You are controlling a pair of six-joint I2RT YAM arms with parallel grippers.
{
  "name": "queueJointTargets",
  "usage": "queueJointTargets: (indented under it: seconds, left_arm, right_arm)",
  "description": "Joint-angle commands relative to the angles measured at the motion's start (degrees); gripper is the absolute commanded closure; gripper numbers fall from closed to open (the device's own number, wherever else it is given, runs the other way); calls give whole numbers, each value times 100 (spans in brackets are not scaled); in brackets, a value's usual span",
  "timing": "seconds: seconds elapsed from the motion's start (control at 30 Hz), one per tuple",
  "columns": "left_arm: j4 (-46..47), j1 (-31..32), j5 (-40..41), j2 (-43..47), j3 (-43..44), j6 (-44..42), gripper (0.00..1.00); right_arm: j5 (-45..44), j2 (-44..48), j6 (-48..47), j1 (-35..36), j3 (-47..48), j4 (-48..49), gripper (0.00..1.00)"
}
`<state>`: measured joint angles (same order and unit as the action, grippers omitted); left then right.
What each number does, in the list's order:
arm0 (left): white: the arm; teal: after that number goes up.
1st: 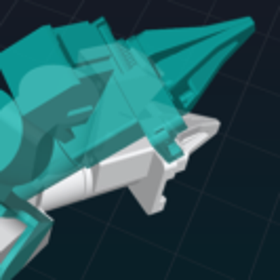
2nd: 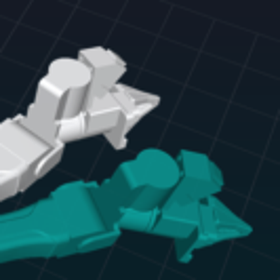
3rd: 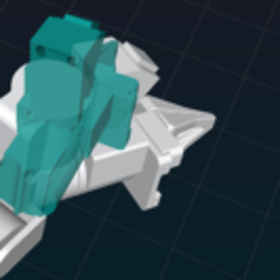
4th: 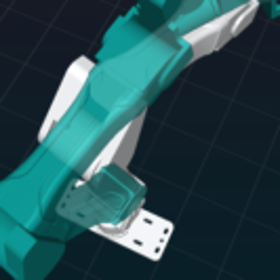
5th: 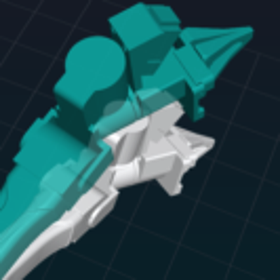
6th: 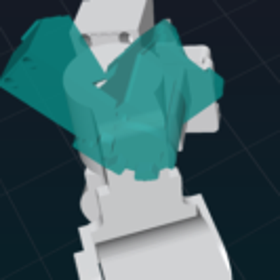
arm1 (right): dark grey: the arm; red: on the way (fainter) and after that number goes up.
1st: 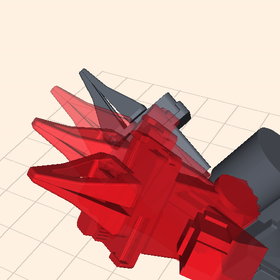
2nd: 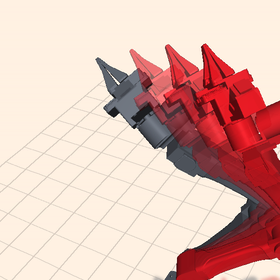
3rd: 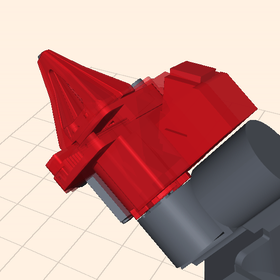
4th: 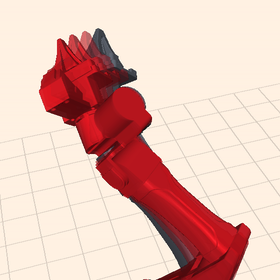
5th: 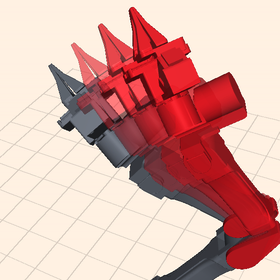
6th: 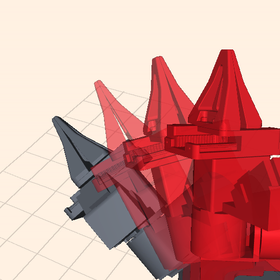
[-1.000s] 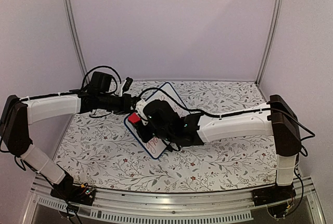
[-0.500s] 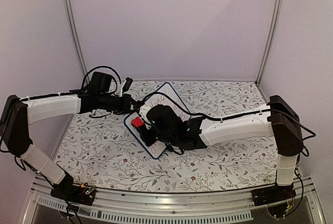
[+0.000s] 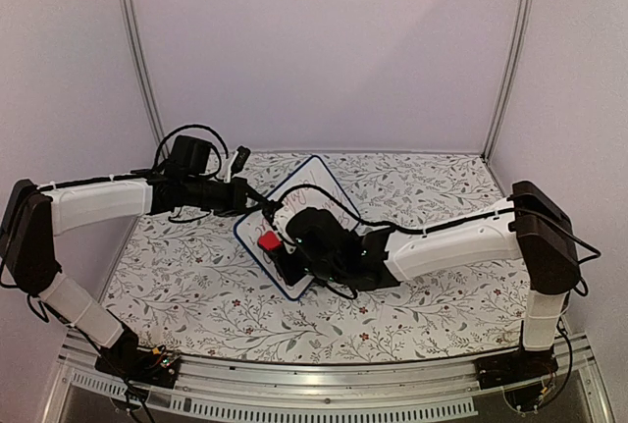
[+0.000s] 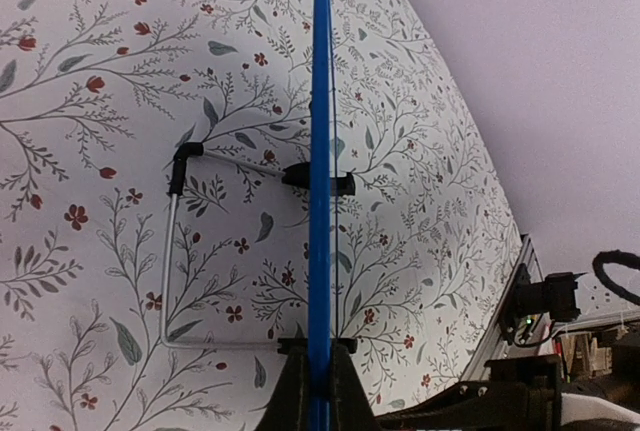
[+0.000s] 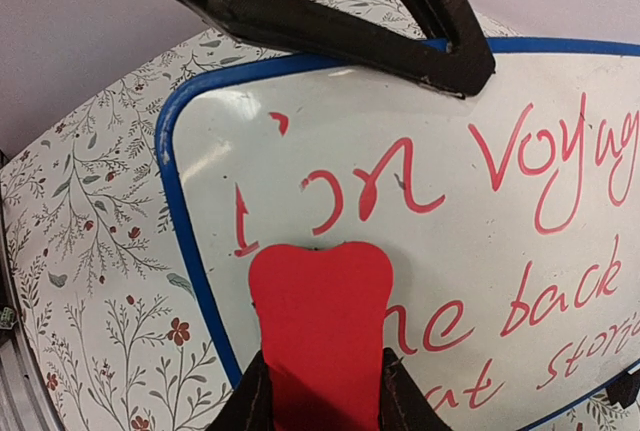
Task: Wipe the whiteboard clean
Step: Erase the whiteboard on the whiteboard stand.
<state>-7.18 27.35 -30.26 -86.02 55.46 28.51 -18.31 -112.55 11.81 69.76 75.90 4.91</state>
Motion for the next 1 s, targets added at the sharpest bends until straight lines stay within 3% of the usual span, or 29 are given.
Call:
queueJointTargets:
  seconds: [0.0, 0.63, 0.97]
  left_arm:
    - [111, 110, -214, -2, -18, 54, 100]
    - [105, 105, -217, 6, -18, 45, 100]
    - [103, 108, -217, 35, -9, 38, 100]
  right_arm:
    - [189, 16, -20, 55, -161, -196, 76]
    - [-74, -578, -403, 56, 1101, -244, 75]
    - [97, -446, -285, 56, 758, -264, 75]
